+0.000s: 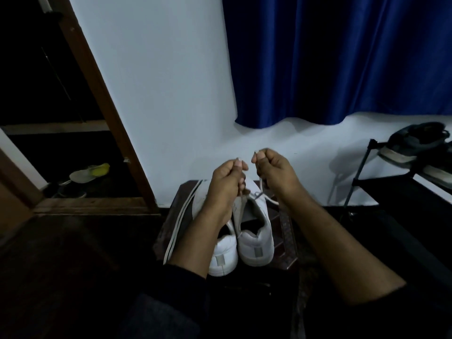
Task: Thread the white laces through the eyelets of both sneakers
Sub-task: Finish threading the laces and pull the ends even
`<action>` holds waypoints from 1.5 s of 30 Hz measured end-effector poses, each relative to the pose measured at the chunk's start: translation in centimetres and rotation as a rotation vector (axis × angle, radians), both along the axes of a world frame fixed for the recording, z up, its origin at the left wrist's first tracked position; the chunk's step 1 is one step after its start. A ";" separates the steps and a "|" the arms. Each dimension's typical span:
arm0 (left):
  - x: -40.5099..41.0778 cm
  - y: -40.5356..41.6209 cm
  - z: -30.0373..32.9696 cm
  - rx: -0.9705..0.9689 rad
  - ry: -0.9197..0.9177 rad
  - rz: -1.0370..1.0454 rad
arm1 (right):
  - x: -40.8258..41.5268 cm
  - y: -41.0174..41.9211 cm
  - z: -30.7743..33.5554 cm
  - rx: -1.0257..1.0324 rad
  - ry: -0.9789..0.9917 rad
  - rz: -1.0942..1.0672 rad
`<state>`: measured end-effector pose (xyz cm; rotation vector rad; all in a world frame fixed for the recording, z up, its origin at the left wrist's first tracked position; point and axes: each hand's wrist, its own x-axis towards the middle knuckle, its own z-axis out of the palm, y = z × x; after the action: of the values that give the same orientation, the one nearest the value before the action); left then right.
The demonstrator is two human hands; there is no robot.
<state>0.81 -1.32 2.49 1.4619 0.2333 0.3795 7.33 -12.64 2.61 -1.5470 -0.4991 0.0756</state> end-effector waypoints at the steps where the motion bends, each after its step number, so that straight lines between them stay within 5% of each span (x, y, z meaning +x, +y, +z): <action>1: 0.3 -0.3 0.2 0.002 0.004 -0.003 | 0.0 0.0 0.3 -0.007 -0.004 0.002; 10: 0.4 -0.1 0.4 0.189 -0.061 -0.025 | 0.1 -1.0 -0.1 0.095 0.065 0.055; 17: -0.4 3.2 0.7 0.137 -0.111 -0.022 | 1.6 -3.1 1.2 0.046 0.030 0.026; 36: 1.0 4.4 3.0 0.584 -0.168 0.080 | 2.7 -4.5 3.9 -0.543 -0.635 -0.131; 41: 0.1 3.6 1.3 0.779 -0.134 0.065 | 2.7 -4.4 2.0 -0.641 -0.644 -0.080; 45: 0.0 3.9 0.5 0.623 -0.100 0.047 | 2.0 -4.4 1.8 -0.607 -0.600 -0.071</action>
<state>0.76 2.55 3.02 2.0434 0.0669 0.5958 9.37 -17.02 4.41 -2.1890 -0.9517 -0.3308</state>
